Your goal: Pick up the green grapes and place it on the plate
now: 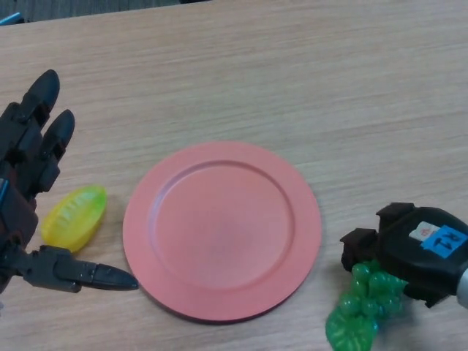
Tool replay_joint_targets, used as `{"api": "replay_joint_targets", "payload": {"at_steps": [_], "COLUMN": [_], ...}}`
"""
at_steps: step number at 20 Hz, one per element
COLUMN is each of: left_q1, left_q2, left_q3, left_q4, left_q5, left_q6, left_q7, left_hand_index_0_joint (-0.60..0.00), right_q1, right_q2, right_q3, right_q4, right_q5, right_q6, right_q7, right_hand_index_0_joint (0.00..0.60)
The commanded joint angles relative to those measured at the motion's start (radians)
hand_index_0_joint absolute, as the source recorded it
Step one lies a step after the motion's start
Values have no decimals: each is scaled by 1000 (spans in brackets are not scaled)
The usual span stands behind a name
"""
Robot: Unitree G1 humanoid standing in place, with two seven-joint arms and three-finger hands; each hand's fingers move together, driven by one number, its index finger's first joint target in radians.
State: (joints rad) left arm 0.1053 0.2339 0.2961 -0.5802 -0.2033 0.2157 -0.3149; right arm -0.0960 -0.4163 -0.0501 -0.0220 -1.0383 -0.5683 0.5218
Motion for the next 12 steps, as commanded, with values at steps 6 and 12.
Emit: {"api": "replay_joint_targets", "payload": {"at_steps": [6, 12], "left_q1": [-16, 3], "left_q2": [22, 11], "left_q3": [52, 59], "left_q4": [-88, -109], "left_q5": [-18, -54], "left_q6": [-136, -136], "left_q7": [28, 26], "left_hand_index_0_joint": [0, 0], "right_q1": [-145, -349], "right_q2": [41, 211], "right_q3": [-15, 231], "right_q4": [-396, -420], "right_q5": [200, 80], "right_q6": [276, 402], "right_q7": [140, 183], "right_hand_index_0_joint": [600, 600]}}
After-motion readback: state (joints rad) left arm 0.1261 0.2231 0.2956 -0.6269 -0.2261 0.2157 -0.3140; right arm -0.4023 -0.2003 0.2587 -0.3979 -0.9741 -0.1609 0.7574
